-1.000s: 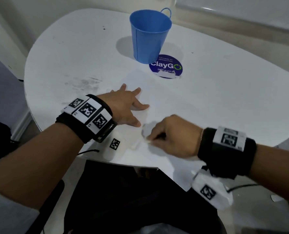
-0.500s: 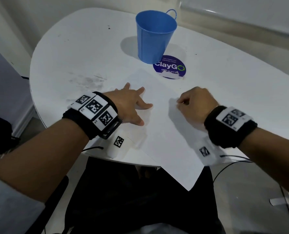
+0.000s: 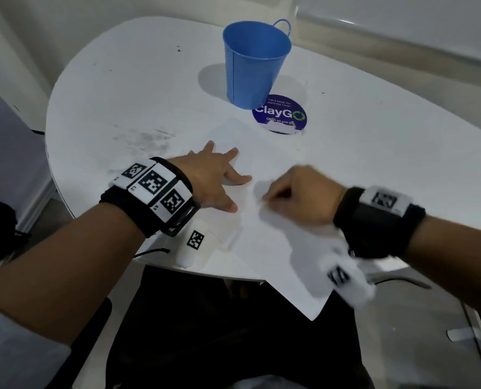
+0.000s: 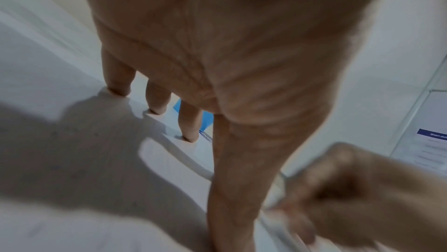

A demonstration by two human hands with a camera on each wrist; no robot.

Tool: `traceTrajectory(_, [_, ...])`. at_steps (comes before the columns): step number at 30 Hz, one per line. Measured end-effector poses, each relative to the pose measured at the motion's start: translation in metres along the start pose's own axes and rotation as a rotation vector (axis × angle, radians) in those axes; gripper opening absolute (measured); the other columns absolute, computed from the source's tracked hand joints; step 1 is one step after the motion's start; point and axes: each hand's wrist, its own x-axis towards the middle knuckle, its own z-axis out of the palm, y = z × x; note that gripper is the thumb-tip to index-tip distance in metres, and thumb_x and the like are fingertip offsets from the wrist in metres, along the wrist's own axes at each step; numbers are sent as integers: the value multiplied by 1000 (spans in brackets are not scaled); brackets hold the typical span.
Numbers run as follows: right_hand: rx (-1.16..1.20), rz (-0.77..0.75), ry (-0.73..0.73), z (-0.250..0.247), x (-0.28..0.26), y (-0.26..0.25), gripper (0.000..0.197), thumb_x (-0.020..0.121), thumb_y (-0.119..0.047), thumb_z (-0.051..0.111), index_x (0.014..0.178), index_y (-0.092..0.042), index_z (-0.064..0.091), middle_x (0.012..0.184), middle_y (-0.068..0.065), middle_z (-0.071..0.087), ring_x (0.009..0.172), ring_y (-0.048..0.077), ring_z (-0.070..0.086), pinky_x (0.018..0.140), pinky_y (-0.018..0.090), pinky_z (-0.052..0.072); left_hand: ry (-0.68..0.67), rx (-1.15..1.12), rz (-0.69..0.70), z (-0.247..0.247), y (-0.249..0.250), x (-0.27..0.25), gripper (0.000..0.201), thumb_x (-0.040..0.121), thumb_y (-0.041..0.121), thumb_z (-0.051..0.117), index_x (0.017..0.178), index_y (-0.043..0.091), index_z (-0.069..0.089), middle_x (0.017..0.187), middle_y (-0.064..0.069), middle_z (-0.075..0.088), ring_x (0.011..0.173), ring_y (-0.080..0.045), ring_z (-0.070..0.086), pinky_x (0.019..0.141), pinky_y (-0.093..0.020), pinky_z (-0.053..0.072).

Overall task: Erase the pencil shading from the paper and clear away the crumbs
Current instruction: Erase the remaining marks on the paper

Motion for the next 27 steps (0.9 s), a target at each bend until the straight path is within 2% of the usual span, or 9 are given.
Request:
traceTrajectory(3, [-18, 228, 331, -16, 24, 21, 17, 86, -16, 61, 85, -16, 78, 84, -2, 73, 84, 20, 66, 80, 28, 52, -7, -1, -2, 0, 1, 0, 70, 91, 49, 70, 150, 55, 33, 166, 19, -10, 154, -18, -18, 124, -43, -1])
traceTrajectory(8, [26, -115, -121, 14, -7, -21, 14, 87, -20, 66, 92, -25, 79, 78, -16, 71, 69, 0, 60, 77, 18, 50, -5, 4, 15, 1, -3, 4, 71, 88, 52, 72, 148, 56, 35, 167, 19, -11, 154, -19, -19, 124, -46, -1])
traceTrajectory(12, [48, 182, 268, -12, 17, 20, 11, 85, -17, 66, 82, -19, 76, 73, -10, 68, 77, 16, 63, 80, 28, 53, -9, 10, 4, 0, 0, 2, 69, 91, 48, 69, 150, 55, 33, 167, 18, -11, 154, -20, -18, 123, -45, -2])
traceTrajectory(15, [6, -96, -15, 19, -14, -15, 14, 85, -16, 65, 89, -21, 78, 82, -9, 74, 76, 11, 65, 78, 24, 52, 4, -6, -3, 0, 1, 0, 70, 91, 47, 70, 150, 55, 33, 167, 18, -11, 154, -21, -17, 124, -44, -2])
traceTrajectory(17, [56, -92, -152, 17, -22, -15, 13, 87, -20, 68, 95, -24, 79, 86, -12, 74, 78, 6, 66, 79, 20, 51, 11, -2, -8, 0, 1, 0, 70, 91, 48, 70, 150, 54, 33, 167, 17, -10, 154, -21, -16, 124, -45, 1])
traceTrajectory(21, [-38, 209, 271, -13, 3, 30, 15, 86, -18, 62, 85, -18, 77, 82, -3, 71, 83, 20, 65, 78, 27, 51, 23, 11, -4, 2, -1, 2, 68, 90, 50, 69, 148, 55, 35, 167, 16, -8, 155, -21, -15, 125, -47, 5])
traceTrajectory(24, [-33, -126, 5, 23, -31, -14, 15, 85, -17, 62, 88, -18, 77, 84, -5, 75, 77, 15, 66, 78, 27, 53, 27, 3, -3, 3, -1, 3, 68, 90, 49, 70, 148, 55, 36, 167, 17, -8, 155, -21, -15, 124, -46, 4])
traceTrajectory(26, [20, -168, -182, 27, -41, -19, 14, 86, -19, 67, 94, -21, 78, 90, -9, 76, 81, 8, 67, 81, 22, 52, 27, -4, 2, 3, -2, 3, 68, 90, 49, 71, 148, 54, 36, 167, 16, -8, 155, -21, -15, 125, -47, 3])
traceTrajectory(27, [27, -106, -117, 17, -30, -7, 14, 86, -18, 67, 94, -20, 79, 91, -9, 76, 83, 9, 67, 83, 24, 52, 28, 0, 3, 3, -2, 4, 68, 90, 49, 70, 148, 54, 36, 167, 16, -8, 155, -22, -15, 125, -47, 2])
